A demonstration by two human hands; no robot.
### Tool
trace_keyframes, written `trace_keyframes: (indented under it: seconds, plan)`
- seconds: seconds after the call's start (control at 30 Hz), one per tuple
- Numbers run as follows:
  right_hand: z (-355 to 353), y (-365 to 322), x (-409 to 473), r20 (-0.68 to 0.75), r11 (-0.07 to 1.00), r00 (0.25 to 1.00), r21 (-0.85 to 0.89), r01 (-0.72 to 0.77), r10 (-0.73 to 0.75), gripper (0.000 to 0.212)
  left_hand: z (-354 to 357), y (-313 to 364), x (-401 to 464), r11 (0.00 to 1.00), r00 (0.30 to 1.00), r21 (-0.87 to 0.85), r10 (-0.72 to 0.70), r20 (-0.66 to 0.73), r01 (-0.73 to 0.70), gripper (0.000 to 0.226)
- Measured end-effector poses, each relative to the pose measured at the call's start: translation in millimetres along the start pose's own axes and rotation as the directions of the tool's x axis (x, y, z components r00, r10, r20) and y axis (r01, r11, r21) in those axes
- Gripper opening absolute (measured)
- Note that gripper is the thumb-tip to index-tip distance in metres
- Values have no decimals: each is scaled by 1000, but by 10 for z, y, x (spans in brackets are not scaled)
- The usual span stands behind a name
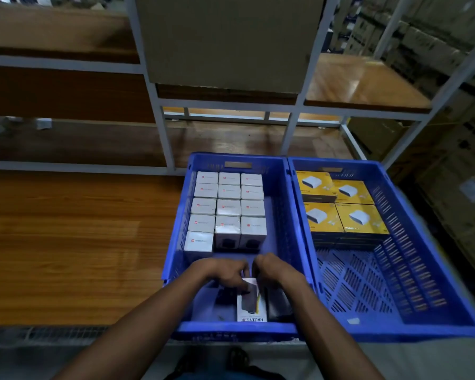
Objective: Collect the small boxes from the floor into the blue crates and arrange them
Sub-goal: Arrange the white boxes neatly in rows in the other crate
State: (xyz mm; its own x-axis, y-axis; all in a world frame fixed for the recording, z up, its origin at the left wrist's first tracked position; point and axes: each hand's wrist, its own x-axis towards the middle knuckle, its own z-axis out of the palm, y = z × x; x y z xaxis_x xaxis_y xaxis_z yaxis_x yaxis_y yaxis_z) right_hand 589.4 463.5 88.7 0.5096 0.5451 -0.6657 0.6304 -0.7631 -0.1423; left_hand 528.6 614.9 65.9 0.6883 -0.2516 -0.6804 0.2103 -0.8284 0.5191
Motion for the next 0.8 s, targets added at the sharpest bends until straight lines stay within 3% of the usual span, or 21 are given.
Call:
trace_keyframes:
  seconds: [0.1, 0.2, 0.33, 0.4, 0.5, 0.63, 0.73, 0.8]
  plan:
    - [-10, 7, 23, -55, 998, 998, 69, -11, 15, 30, -44, -2, -45, 999, 999, -46, 24, -35, -26, 33]
    - [6, 33, 105, -238, 958, 969, 287, 6, 65, 25, -95, -36, -70, 995, 990, -71, 58, -129, -68, 45]
    - [-55, 2, 31, -571, 740, 777, 637, 216, 264, 31, -207, -74, -174, 952, 937, -210, 149, -315, -222, 53]
    - [-134, -35, -61, -641, 629, 685, 701, 337, 347, 30, -284, -91, -258, 924, 892, -266, 143, -428, -276, 51]
    - [-217, -39, -137, -645, 503, 625, 753, 424, 439, 31, -401, -122, -352, 884, 811, -354, 47, -583, -306, 43]
    - [-214, 12, -91, -572, 345, 664, 821, 456, 482, 41, -513, -147, -406, 775, 703, -508, -119, -701, -375, 39]
    - [-184, 10, -72, -529, 160, 754, 845, 510, 388, 56, -500, -145, -406, 562, 715, -664, -171, -677, -494, 49]
    - [-197, -10, -106, -537, 112, 777, 839, 533, 330, 66, -467, -119, -459, 505, 747, -690, -127, -653, -518, 56]
